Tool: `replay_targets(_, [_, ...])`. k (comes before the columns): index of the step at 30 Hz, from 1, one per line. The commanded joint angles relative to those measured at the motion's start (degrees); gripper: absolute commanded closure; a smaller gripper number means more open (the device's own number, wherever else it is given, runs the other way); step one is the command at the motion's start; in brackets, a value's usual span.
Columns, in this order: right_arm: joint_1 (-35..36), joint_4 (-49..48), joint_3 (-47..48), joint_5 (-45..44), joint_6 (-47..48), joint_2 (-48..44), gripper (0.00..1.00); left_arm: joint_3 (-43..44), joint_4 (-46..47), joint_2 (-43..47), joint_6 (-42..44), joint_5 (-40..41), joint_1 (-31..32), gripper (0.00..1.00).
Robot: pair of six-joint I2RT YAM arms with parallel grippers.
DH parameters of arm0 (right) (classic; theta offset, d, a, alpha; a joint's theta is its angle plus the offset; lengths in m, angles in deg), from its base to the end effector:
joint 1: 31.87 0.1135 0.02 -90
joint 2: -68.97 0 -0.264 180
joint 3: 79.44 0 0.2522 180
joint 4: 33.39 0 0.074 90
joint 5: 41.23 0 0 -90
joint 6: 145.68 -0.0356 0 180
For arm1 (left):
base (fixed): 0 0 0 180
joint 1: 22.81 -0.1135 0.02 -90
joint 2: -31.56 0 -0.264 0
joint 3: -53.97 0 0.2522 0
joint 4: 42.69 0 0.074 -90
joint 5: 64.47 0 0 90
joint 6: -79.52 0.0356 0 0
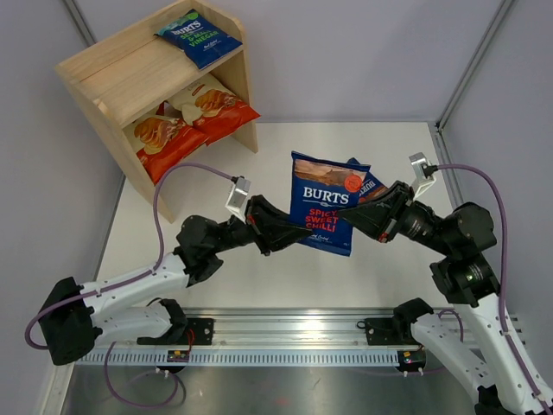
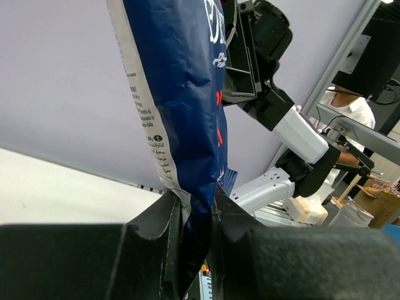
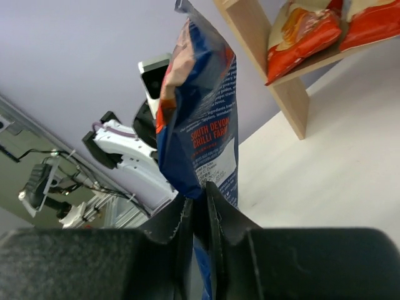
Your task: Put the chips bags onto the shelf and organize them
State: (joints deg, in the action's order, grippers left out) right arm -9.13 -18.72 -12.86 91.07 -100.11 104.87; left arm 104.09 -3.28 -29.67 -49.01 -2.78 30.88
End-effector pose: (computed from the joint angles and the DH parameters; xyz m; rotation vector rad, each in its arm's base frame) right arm 0.1009 0.0683 0.4247 -0.4290 1.4638 1.4337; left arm 0.1245 -0.1979 0.3463 0.6658 1.1315 -1.6708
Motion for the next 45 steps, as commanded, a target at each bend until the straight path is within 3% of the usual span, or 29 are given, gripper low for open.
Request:
replay_targets(1, [0.3,3.9,2.7,-5.4,4.2,-0.9,0.80,4.9,-9.6,3.0,3.9,0.9,0.1,1.00])
replay_targets(2, [0.3,5.8,4.1,-8.2,4.5,-0.5,0.72,5.8,-13.9,3.5,4.4,1.2,-0.2,1.00])
replay_targets(3, [0.3,10.0,4.9,-10.0,6.3,-0.3,0.39,6.7,-16.5,4.4,5.5,2.6,-0.4,1.00])
replay_targets(4, [0.5,12.0,5.5,-11.8,7.2,-0.2,0.24,9.1,-19.2,4.9,6.0,3.7,-0.7,1.00])
replay_targets(5, [0.3,13.8,6.7,-15.7,8.2,-0.4,0.11,10.5,-24.3,5.4,6.6,4.7,-1.5,1.00])
replay_targets(6, [0.4,17.7,7.2,-17.7,10.0,-0.5,0.07,12.0,-27.4,5.9,7.5,7.1,-2.0,1.00])
replay_targets(10, [0.3,23.9,9.0,-25.4,13.0,-1.9,0.04,26.2,-44.1,6.5,9.2,14.3,-6.3,1.00])
replay_targets(13, [0.4,27.1,9.8,-29.5,14.1,-2.4,0.04,33.9,-56.7,5.2,8.2,16.7,-13.2,1.00])
replay_targets(19, [0.3,28.4,8.8,-29.8,14.2,-2.8,0.04,60.0,-76.9,-6.0,7.0,20.3,-29.9,0.99])
replay_targets(26, [0.3,28.5,5.5,-29.6,13.0,-4.3,0.04,77.9,-79.1,-20.1,-4.2,2.2,-55.0,0.97])
replay_targets(31, [0.4,28.6,4.0,-29.1,12.6,-5.5,0.04,92.4,-84.9,-32.2,-6.2,1.6,-60.8,0.94])
replay_targets(37, [0.4,28.2,2.6,-28.0,12.2,-6.5,0.03,98.1,-89.3,-39.2,-8.7,2.1,-64.1,0.92])
replay_targets(45, [0.3,27.0,1.6,-27.5,12.3,-6.0,0.03,91.8,-89.6,-34.8,-7.8,6.3,-64.3,0.91])
